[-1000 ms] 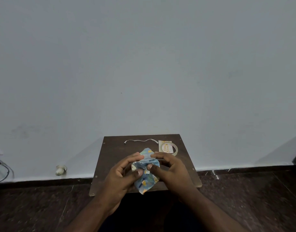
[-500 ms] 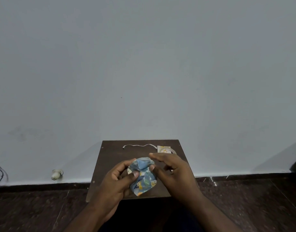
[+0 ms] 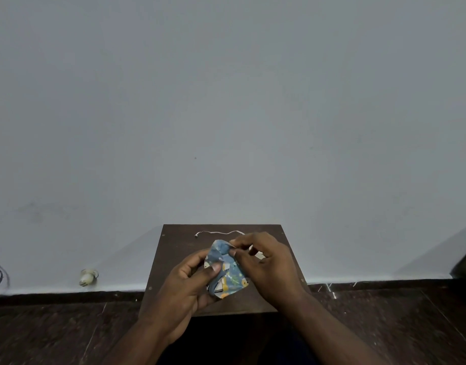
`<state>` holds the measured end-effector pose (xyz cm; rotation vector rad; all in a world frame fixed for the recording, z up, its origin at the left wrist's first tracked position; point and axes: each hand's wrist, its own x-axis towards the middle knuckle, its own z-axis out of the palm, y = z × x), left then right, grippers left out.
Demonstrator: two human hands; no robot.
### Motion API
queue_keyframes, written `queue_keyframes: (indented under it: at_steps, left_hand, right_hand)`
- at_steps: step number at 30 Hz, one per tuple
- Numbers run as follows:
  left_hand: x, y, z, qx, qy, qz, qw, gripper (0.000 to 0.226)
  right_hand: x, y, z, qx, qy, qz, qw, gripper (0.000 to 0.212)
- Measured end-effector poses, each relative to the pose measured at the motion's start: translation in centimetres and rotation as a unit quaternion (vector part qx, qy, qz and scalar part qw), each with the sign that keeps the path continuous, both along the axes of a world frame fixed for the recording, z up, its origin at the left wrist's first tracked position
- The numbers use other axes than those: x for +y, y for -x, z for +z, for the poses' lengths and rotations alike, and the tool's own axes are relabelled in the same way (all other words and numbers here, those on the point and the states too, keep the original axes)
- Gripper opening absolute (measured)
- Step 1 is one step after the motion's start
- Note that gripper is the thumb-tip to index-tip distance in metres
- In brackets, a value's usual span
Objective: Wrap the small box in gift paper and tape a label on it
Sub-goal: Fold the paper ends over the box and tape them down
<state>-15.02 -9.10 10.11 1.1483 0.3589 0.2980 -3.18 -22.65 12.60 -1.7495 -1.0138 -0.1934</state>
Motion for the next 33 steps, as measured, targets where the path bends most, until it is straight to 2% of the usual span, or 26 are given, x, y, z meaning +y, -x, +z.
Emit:
queue_keyframes:
  at_steps: [3,5,7,9,11,14,24,33]
  left_hand:
    - [0.0,0.0,0.2,0.002,-0.005,-0.001,1.000,0.023]
    - [0.1,0.0,0.2,0.003,-0.007,-0.001,1.000,0.022]
    - [0.2,0.0,0.3,0.003,-0.011,0.000,1.000,0.022]
    - [0.3,0.0,0.2,0.002,-0.014,0.005,1.000,0.024]
    - [0.2,0.0,0.3,0.002,-0.014,0.007,1.000,0.025]
    - [0.3,0.0,0.4,0.005,-0.022,0.007,1.000,0.024]
    - [0.1,0.1,0.2,0.016,-0.044,-0.002,0.999,0.025]
    - [0.1,0.1,-0.1,0.017,-0.037,-0.001,0.999,0.026]
  right_hand:
    - [-0.1,-0.4,-0.1,-0.076,0.002,0.006,0.997,0.020]
    - [-0.2,-0.8,-0.3,-0.064,0.007,0.030,0.997,0.026]
    - [-0.2,-1.2,-0.1,0.042,0.014,0.071,0.996,0.030]
    - [-0.1,-1.6,0.6,0.170,0.009,0.112,0.979,0.027]
    - [0.0,-2.0,1.3,0.221,0.001,0.130,0.967,0.025]
    - [0.1,-2.3,2.3,0.250,0.026,0.167,0.953,0.021]
    - [-0.3,-2.1,3.0,0.188,0.116,0.173,0.960,0.024]
    - [-0.4,-2.0,2.8,0.173,0.139,0.183,0.958,0.031]
